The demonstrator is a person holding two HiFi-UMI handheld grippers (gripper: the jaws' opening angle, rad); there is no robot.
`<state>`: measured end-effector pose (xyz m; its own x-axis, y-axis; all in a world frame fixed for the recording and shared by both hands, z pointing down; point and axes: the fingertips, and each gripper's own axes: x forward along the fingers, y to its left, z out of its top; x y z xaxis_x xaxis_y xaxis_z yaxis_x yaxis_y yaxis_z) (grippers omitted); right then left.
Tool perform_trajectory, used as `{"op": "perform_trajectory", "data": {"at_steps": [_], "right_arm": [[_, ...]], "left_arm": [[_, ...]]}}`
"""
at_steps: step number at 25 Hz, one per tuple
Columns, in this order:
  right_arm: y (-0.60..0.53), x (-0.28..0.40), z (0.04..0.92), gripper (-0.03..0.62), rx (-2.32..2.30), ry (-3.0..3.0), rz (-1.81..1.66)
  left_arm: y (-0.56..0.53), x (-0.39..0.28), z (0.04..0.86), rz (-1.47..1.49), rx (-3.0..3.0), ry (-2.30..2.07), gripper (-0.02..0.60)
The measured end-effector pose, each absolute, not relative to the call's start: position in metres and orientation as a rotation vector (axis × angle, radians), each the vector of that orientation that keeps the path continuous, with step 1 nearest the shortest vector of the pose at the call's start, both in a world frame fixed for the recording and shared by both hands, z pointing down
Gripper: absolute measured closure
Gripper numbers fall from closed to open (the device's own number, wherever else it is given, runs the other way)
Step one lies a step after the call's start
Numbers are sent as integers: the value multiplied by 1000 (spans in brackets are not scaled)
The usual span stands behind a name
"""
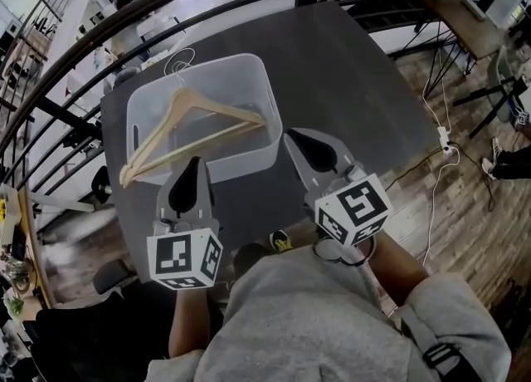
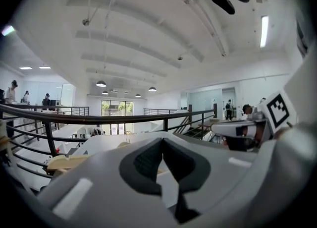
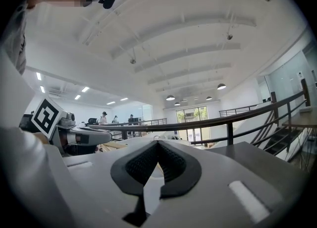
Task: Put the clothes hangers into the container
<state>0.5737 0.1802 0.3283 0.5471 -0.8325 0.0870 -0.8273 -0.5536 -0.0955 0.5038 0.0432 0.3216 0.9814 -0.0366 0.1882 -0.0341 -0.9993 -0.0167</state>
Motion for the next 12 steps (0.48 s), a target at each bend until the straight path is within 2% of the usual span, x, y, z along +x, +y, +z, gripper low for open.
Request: {"op": "perform_trajectory", "data": {"at_steps": [12], "right_arm": [[184,572,325,595,-2727,1471,-174]], "left_arm": [[55,503,324,-329,-3101,12,571]]}}
